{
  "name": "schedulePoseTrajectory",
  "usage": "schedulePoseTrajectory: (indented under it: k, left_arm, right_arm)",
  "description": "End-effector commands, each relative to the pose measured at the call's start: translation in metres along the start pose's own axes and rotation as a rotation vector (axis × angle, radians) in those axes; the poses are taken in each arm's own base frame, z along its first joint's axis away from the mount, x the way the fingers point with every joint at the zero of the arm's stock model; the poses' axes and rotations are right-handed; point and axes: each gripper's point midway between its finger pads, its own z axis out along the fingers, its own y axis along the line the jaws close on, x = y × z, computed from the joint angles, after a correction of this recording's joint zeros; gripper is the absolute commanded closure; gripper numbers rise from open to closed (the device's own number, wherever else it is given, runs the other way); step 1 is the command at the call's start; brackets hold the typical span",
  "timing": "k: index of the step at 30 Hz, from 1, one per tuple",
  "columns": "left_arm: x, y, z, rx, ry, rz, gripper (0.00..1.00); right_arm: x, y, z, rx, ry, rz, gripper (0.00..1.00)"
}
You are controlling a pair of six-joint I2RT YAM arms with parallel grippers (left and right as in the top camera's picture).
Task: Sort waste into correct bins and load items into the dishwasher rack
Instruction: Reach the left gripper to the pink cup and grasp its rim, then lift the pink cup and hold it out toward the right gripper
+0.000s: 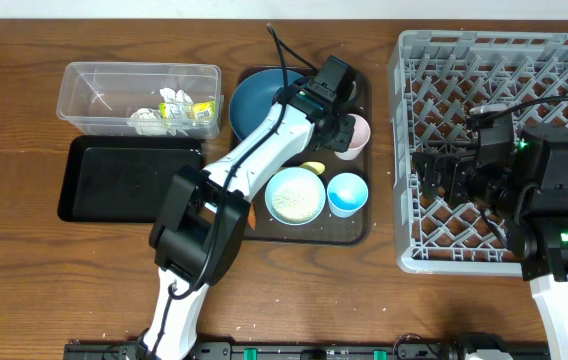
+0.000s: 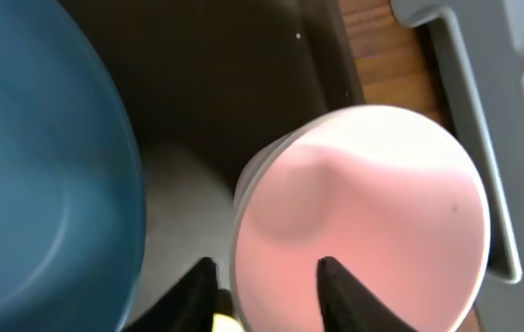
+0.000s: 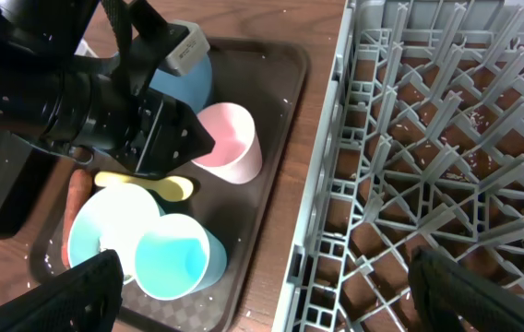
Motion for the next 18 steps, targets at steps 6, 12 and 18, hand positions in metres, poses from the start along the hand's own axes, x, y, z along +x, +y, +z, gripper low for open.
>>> schedulePoseTrajectory:
  k: [6, 12, 18]
  left_arm:
    - [0.003, -0.001, 0.003, -0.003, 0.010, -0.042, 0.88]
    - [0.001, 0.000, 0.002, -0.003, 0.005, -0.056, 0.94]
    - [-0.023, 0.013, -0.035, 0.062, -0.059, -0.158, 0.94]
  right_arm:
    - [-0.006, 0.001, -0.002, 0.000, -0.011, 0.007, 0.04]
    - [-0.006, 0.001, -0.002, 0.000, -0.011, 0.007, 0.05]
    - [-0.009, 0.001, -0.002, -0.001, -0.022, 0.004, 0.05]
